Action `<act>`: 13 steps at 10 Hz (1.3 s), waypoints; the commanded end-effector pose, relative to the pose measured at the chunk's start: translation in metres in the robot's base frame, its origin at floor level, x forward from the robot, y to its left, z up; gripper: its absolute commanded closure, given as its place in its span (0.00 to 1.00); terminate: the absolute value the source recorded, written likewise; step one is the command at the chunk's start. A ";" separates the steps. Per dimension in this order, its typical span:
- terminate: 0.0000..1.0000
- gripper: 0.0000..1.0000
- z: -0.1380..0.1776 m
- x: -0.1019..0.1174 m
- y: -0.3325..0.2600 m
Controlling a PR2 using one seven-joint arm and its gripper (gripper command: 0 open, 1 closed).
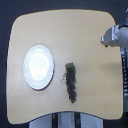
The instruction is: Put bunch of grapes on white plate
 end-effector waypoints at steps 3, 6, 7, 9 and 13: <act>0.00 0.00 0.000 0.002 0.010; 0.00 0.00 -0.005 -0.015 0.047; 0.00 0.00 -0.009 -0.023 0.057; 0.00 0.00 -0.019 -0.036 0.087; 0.00 0.00 -0.040 -0.074 0.153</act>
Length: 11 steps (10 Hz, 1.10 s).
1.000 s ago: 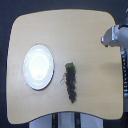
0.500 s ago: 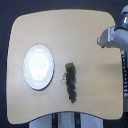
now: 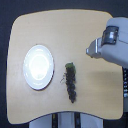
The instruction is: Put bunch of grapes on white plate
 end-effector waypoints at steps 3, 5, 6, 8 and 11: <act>0.00 0.00 -0.041 -0.053 0.108; 0.00 0.00 -0.060 -0.068 0.127; 0.00 0.00 -0.076 -0.072 0.139; 0.00 0.00 -0.104 -0.069 0.149; 0.00 0.00 -0.145 -0.059 0.155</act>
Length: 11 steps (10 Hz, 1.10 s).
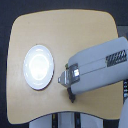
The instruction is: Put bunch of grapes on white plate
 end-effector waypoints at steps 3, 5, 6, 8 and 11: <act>0.00 0.00 -0.083 0.029 0.023; 0.00 0.00 -0.091 0.029 0.021; 0.00 0.00 -0.090 0.035 0.015; 0.00 0.00 -0.087 0.043 0.008; 0.00 0.00 -0.100 0.036 0.014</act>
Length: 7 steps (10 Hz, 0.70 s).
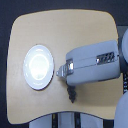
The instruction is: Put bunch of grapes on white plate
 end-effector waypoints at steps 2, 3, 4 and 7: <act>0.00 0.00 -0.010 -0.003 0.002; 0.00 1.00 -0.009 -0.003 0.004; 0.00 1.00 -0.008 -0.002 0.006; 0.00 1.00 -0.003 0.005 0.007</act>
